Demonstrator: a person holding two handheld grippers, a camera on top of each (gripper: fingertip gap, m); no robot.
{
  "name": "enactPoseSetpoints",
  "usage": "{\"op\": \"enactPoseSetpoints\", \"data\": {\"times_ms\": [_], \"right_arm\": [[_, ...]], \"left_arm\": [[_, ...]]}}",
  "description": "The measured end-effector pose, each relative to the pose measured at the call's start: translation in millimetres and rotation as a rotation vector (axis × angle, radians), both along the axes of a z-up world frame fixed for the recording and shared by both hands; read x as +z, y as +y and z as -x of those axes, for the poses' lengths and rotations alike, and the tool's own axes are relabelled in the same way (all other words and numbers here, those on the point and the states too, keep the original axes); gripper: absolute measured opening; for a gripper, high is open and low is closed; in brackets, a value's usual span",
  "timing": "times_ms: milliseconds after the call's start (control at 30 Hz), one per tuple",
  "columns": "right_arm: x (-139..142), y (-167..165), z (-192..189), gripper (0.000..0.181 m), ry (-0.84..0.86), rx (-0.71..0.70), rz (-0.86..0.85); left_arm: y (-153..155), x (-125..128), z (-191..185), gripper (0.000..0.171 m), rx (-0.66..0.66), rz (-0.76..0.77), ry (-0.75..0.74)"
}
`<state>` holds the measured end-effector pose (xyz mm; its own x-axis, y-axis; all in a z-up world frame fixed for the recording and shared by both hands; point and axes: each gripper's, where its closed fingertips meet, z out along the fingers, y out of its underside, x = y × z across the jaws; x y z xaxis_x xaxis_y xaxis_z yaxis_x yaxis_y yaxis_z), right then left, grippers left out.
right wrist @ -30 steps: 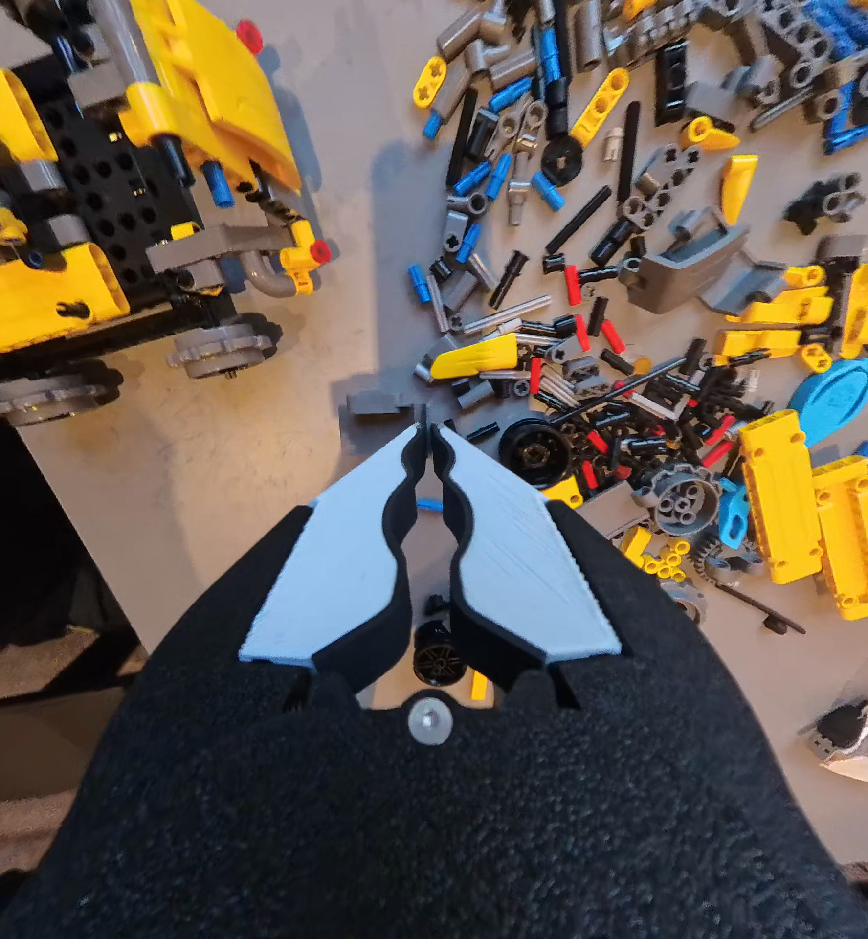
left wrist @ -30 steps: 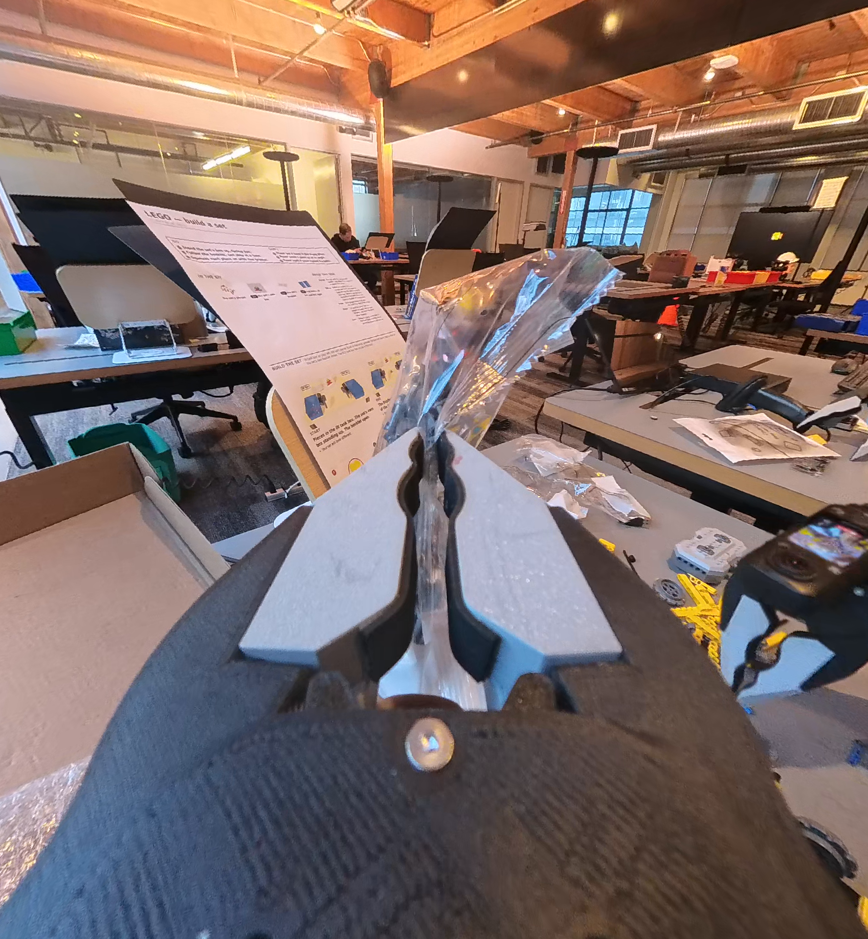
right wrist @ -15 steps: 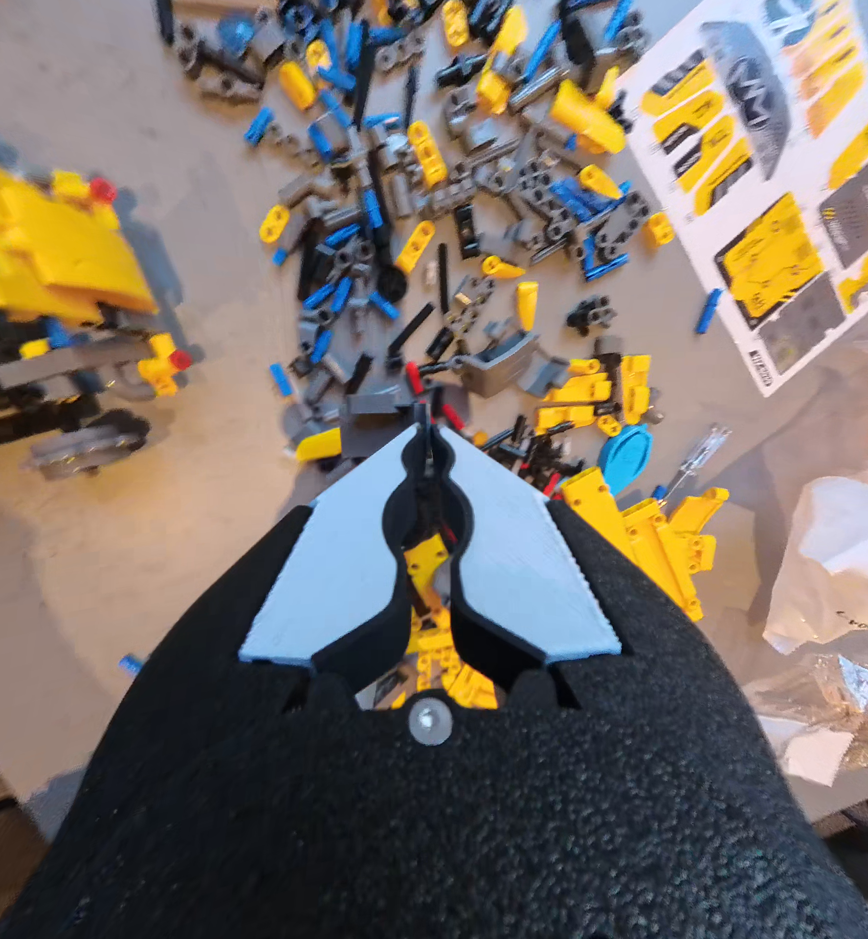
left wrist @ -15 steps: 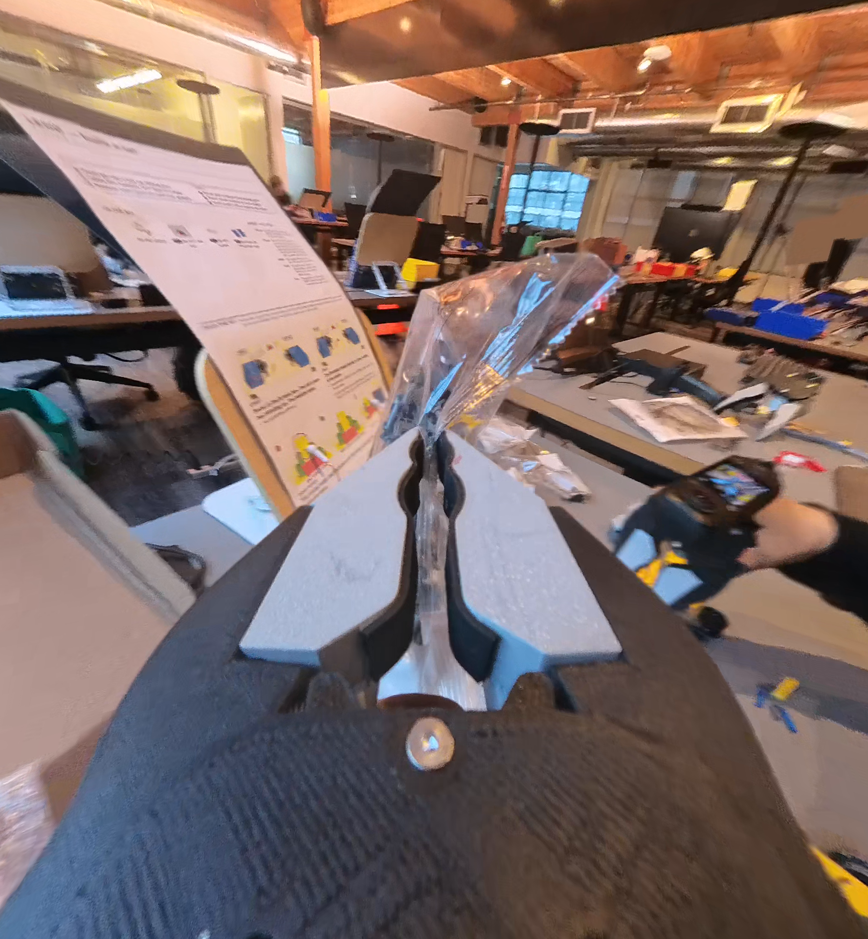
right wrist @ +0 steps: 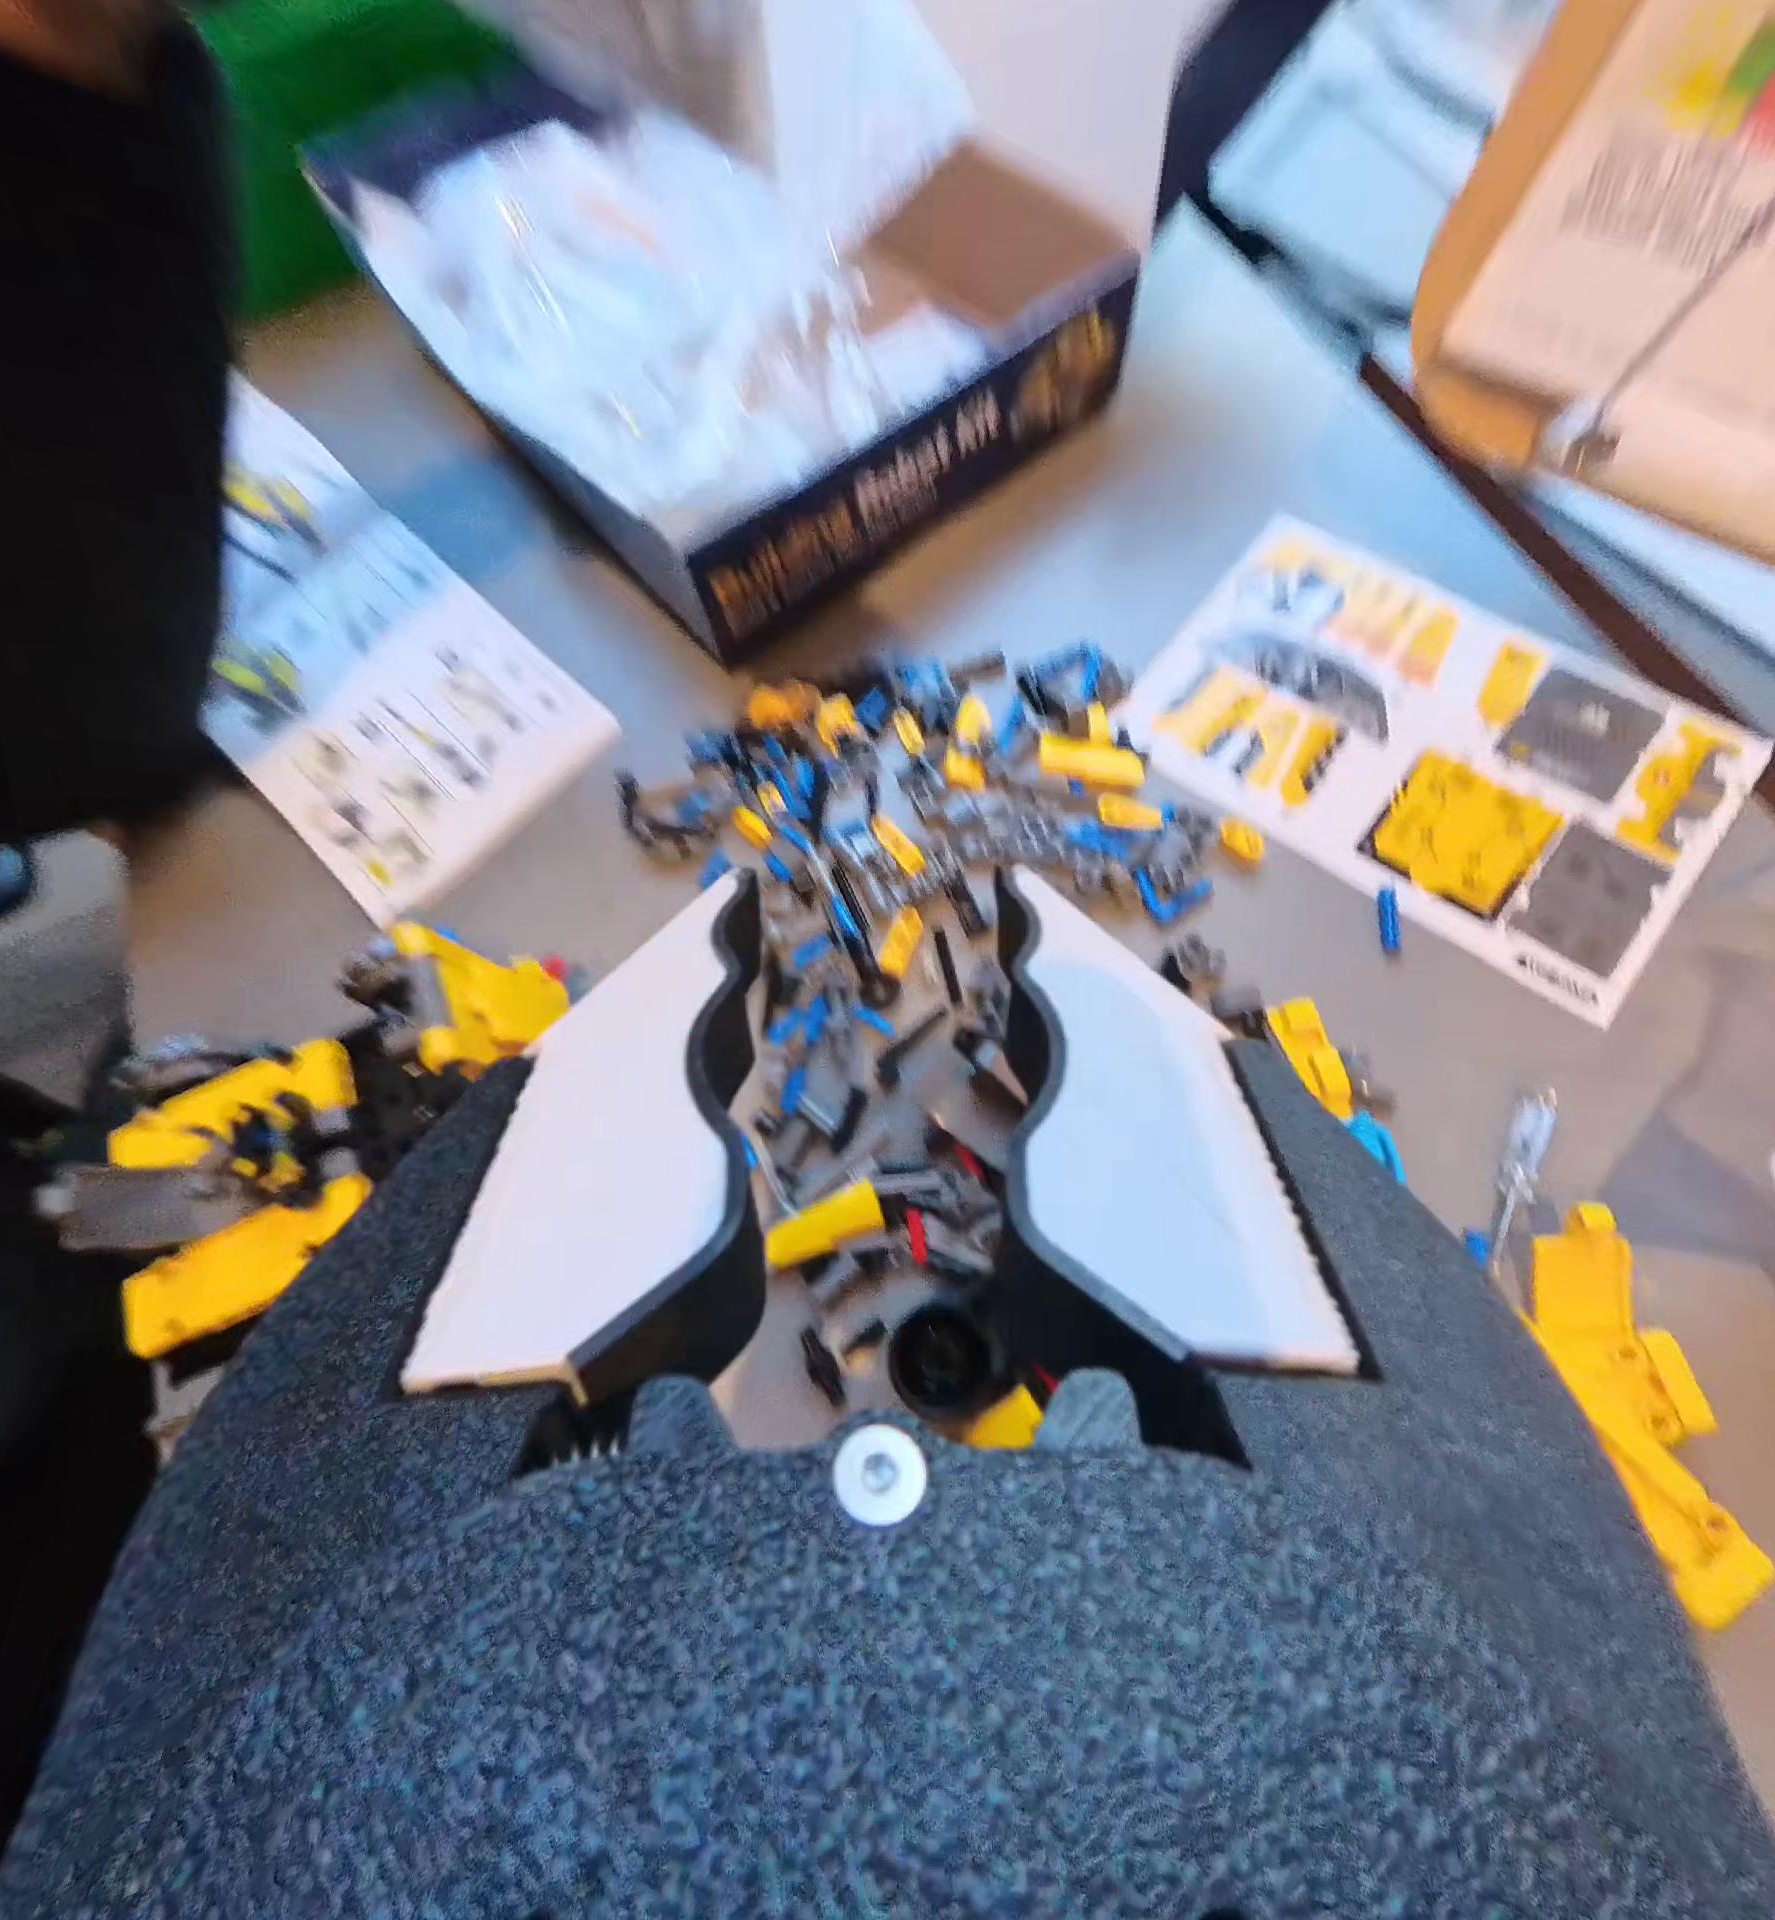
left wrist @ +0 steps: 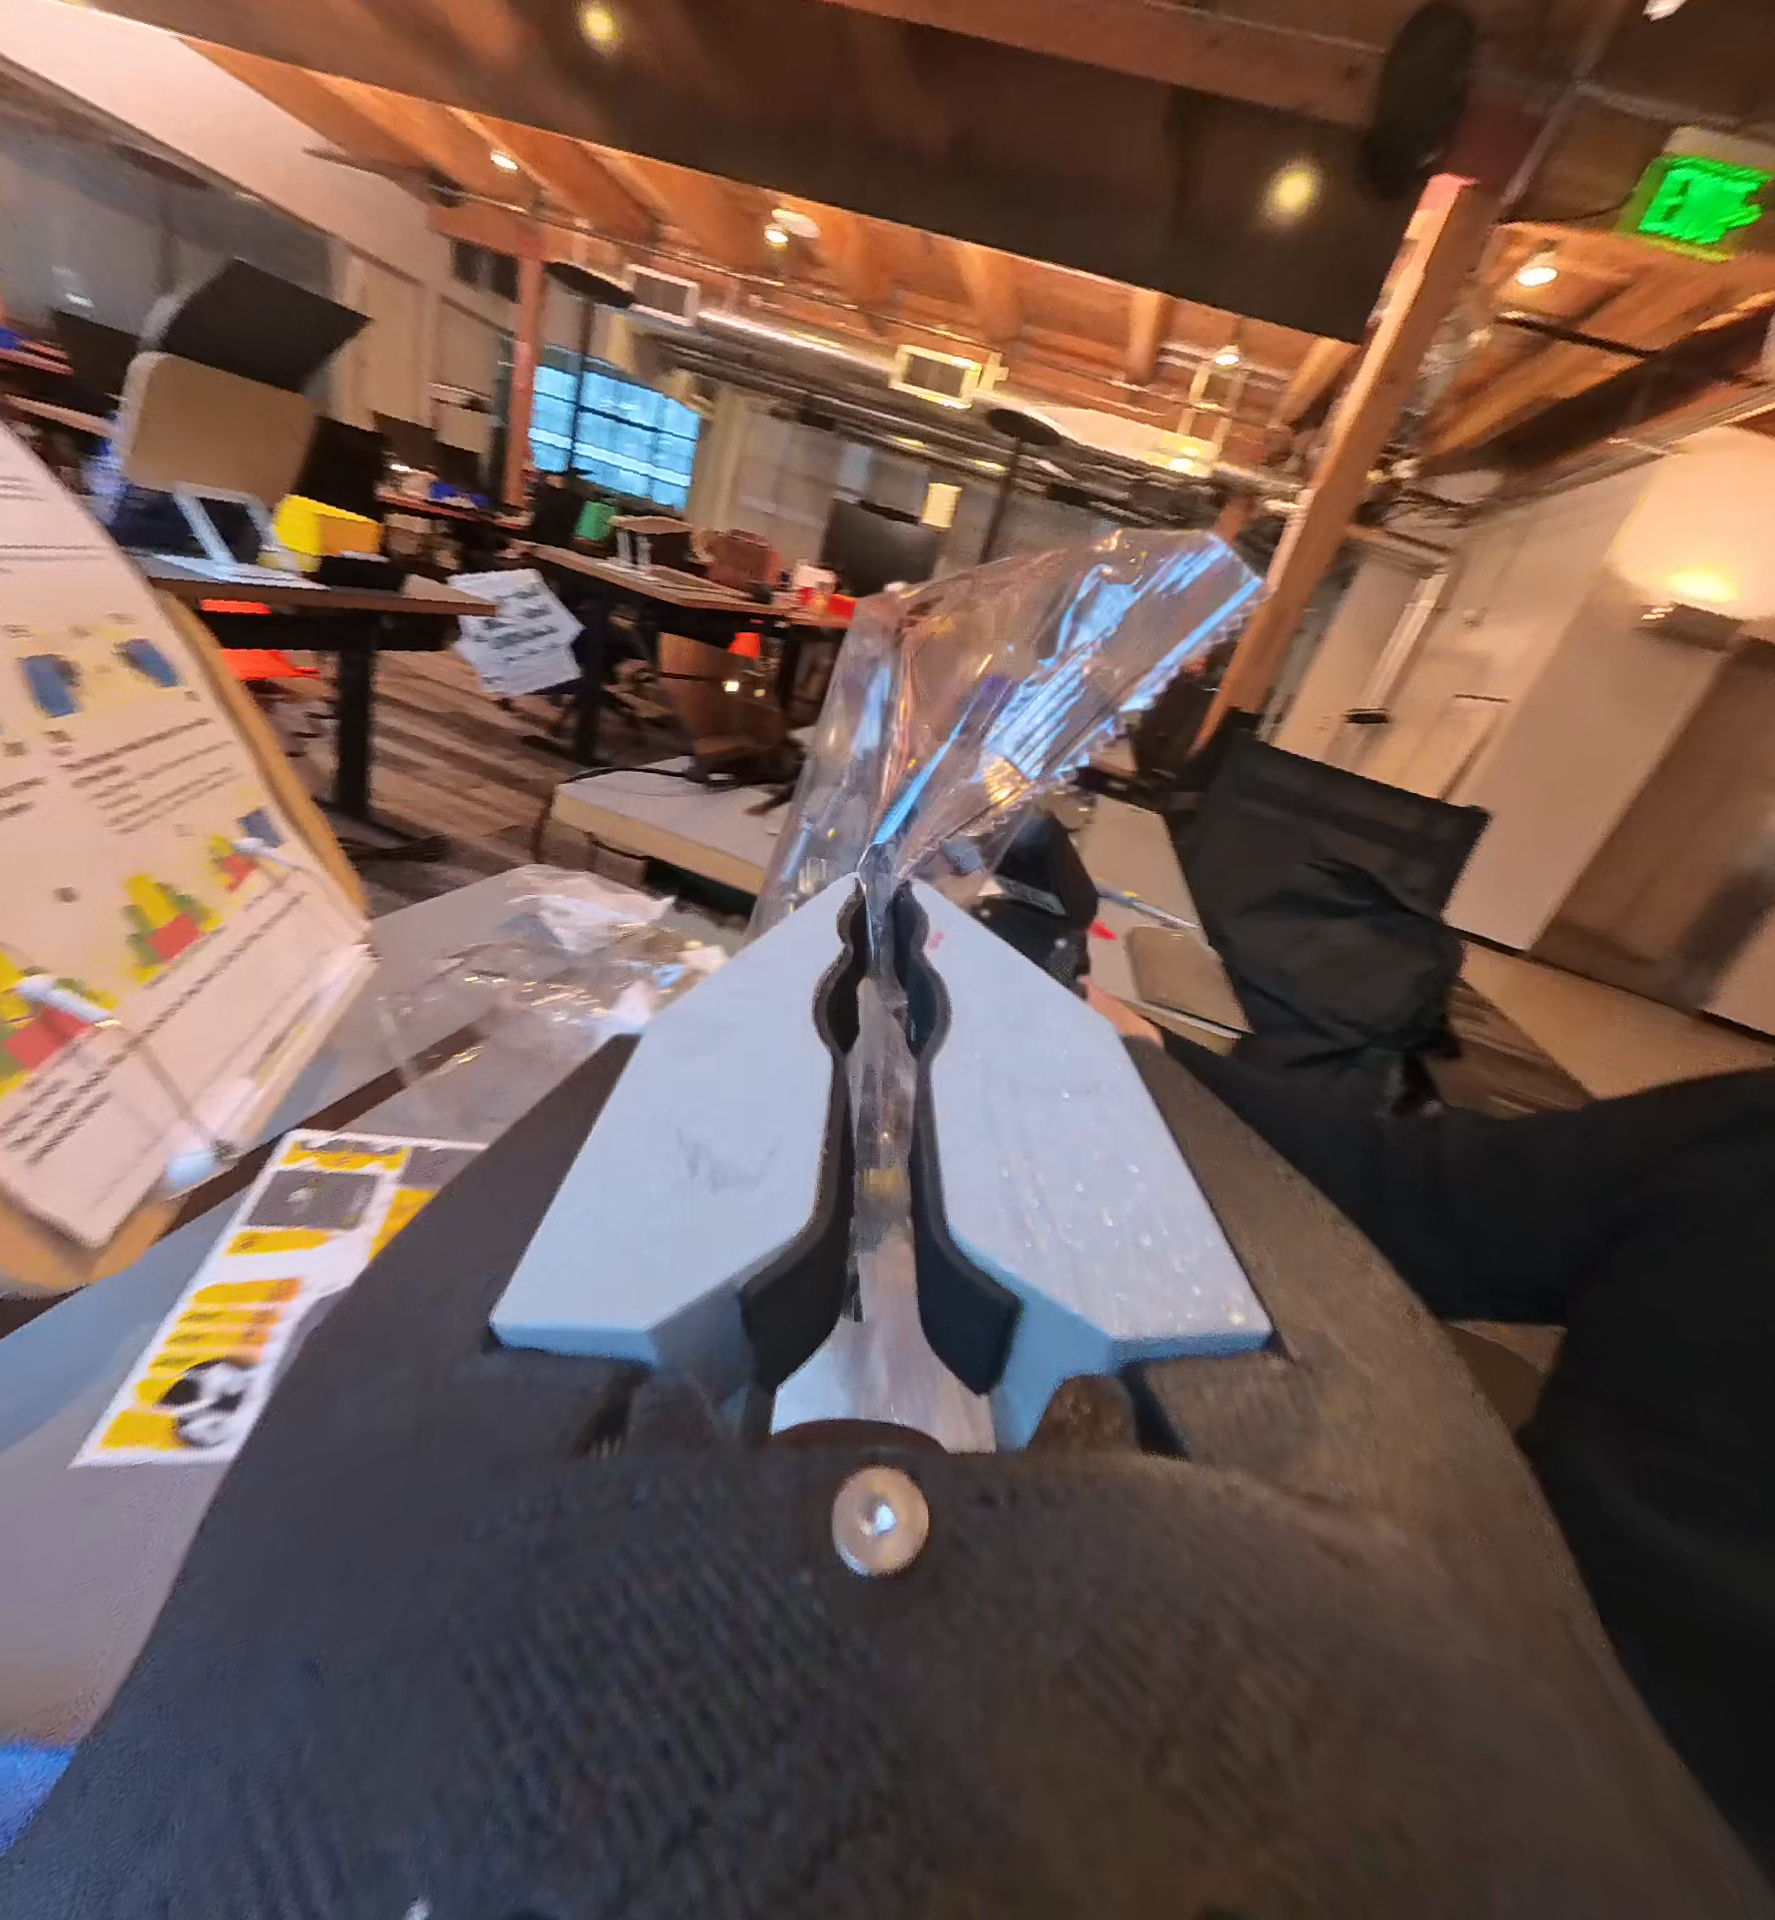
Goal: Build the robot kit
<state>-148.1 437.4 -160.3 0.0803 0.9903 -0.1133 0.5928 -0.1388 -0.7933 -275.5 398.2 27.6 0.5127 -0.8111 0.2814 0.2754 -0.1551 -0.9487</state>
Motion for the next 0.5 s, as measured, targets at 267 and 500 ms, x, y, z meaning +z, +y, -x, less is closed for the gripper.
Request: {"op": "enactPoseSetpoints", "data": {"times_ms": [267, 500], "right_arm": [[124, -28, 3, 0.08, 0.474, 0.042, -0.054], [184, -56, -35, 0.009, 0.552, 0.213, -0.115]], "left_arm": [[-24, 4, -64, 0.0, -0.231, -0.027, 0.008], [-28, 1, -133, 0.002, -0.27, -0.065, 0.069]]}}
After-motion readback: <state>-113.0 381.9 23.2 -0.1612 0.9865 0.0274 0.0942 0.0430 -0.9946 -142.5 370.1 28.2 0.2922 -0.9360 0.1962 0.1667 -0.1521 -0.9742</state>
